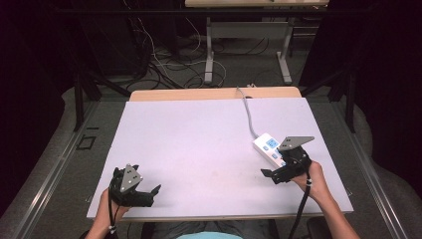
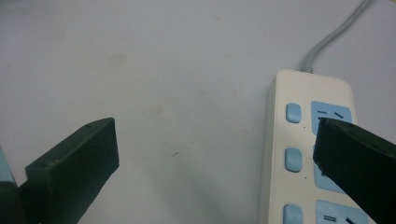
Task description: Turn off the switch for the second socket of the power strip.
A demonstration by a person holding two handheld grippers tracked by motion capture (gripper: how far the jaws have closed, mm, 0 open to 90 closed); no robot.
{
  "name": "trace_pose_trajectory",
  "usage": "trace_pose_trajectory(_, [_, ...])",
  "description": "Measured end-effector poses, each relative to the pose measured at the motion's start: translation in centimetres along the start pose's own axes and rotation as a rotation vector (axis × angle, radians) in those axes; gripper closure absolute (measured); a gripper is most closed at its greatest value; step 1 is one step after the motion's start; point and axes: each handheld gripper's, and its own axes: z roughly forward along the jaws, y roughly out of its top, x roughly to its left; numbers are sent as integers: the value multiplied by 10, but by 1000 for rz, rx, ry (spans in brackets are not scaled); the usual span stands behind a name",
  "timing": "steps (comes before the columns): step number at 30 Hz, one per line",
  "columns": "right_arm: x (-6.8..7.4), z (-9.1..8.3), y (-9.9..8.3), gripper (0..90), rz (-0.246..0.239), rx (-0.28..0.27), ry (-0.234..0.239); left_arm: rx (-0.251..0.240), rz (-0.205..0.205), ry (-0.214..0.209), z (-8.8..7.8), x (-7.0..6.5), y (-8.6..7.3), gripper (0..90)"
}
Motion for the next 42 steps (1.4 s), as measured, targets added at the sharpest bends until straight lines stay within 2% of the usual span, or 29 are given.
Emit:
trace_pose_trajectory(4, [7, -2, -2, 0, -9, 6, 13, 0, 2, 0, 0, 0, 0, 23])
trace_pose_trajectory(8, [13, -4, -7, 0, -22, -11, 13, -1, 0, 1, 0, 0, 0, 23])
trace_pose_trajectory(12, [17, -5, -12, 0, -25, -28, 8, -4, 0, 0, 1, -1, 0, 23])
trace_pose_trajectory(13, [17, -5, -13, 0, -33, -17, 21, -3, 0, 0, 1, -1, 0, 23])
trace_pose_trajectory(16, [20, -6, -16, 0, -41, -25, 11, -3, -1, -2, 1, -1, 0, 23])
trace_pose_trajectory(17, [21, -7, -17, 0, -28, -11, 18, -4, -3, -3, 1, -1, 0, 23])
trace_pose_trajectory(20, [22, -7, -19, 0, -48, -22, 14, -3, -5, -2, 1, -1, 0, 23])
trace_pose_trajectory(23, [25, -8, -23, 0, -42, -30, 6, 3, 8, 3, 1, 0, 1, 23])
trace_pose_trajectory(26, [27, -10, -27, 0, -38, -29, 5, -2, -4, -5, 1, -1, 0, 23])
trace_pose_trajectory(28, [28, -11, -31, 0, -37, -44, 0, 4, 9, 4, 1, 0, 1, 22])
trace_pose_trajectory(29, [27, -11, -33, 0, -48, -43, -3, 4, 8, 3, 1, 0, 1, 23])
trace_pose_trajectory(32, [30, -13, -37, 0, -36, -56, -13, 2, -5, -5, 1, -1, 0, 23])
trace_pose_trajectory(42, [32, -15, -45, 0, -36, -52, -14, 6, 3, -8, 2, -1, 0, 22])
